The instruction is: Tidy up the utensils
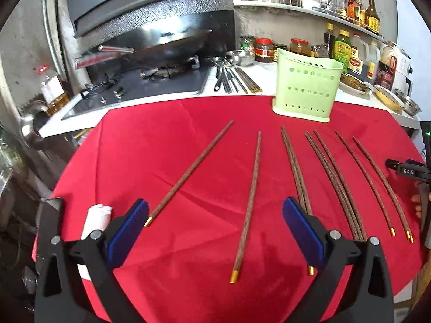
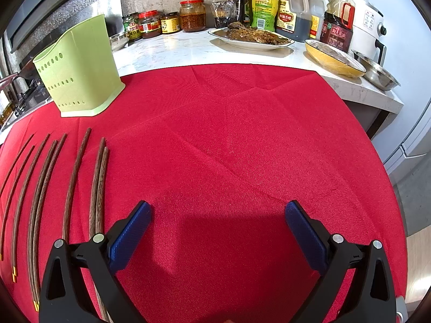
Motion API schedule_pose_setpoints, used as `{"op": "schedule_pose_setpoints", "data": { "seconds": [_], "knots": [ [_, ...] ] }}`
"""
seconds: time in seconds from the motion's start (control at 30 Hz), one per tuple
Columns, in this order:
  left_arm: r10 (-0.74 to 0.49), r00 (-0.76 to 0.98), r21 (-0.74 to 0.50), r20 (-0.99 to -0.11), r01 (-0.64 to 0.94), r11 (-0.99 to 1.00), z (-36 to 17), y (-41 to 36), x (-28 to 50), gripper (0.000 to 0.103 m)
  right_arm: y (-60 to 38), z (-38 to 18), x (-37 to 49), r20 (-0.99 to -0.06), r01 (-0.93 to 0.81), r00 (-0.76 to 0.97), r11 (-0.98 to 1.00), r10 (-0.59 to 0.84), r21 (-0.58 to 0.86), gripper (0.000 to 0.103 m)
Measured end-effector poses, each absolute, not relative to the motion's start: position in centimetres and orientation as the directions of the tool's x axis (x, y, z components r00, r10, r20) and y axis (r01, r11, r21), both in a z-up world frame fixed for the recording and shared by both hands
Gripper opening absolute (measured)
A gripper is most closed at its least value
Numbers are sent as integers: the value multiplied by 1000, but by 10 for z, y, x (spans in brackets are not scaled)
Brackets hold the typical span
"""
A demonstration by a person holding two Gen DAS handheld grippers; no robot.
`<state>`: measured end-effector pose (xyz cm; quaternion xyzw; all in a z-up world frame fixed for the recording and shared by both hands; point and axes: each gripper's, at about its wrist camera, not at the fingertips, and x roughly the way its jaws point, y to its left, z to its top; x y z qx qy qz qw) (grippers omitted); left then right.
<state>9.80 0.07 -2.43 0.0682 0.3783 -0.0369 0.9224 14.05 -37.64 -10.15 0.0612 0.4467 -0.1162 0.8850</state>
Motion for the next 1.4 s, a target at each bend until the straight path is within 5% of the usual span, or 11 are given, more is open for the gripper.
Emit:
{"op": "schedule_pose_setpoints", "data": {
  "seconds": [0.17,0.33,0.5,1.4],
  "knots": [
    [-33,711,75,-702,120,990,-15,4,88,97,-373,-88,131,-808,276,563,961,-173,-13,97],
    [-32,700,89,-714,135,987,-2,-2,63,97,-329,-21,62,-713,295,658,954,-243,-53,97],
    [-15,711,140,-703,159,977,11,-8,31,97,-281,18,-11,-715,251,681,968,-158,25,97],
    [-66,737,89,-673,169,982,53,-2,1,97,-244,57,-65,-647,264,722,962,-245,-71,97]
  ]
}}
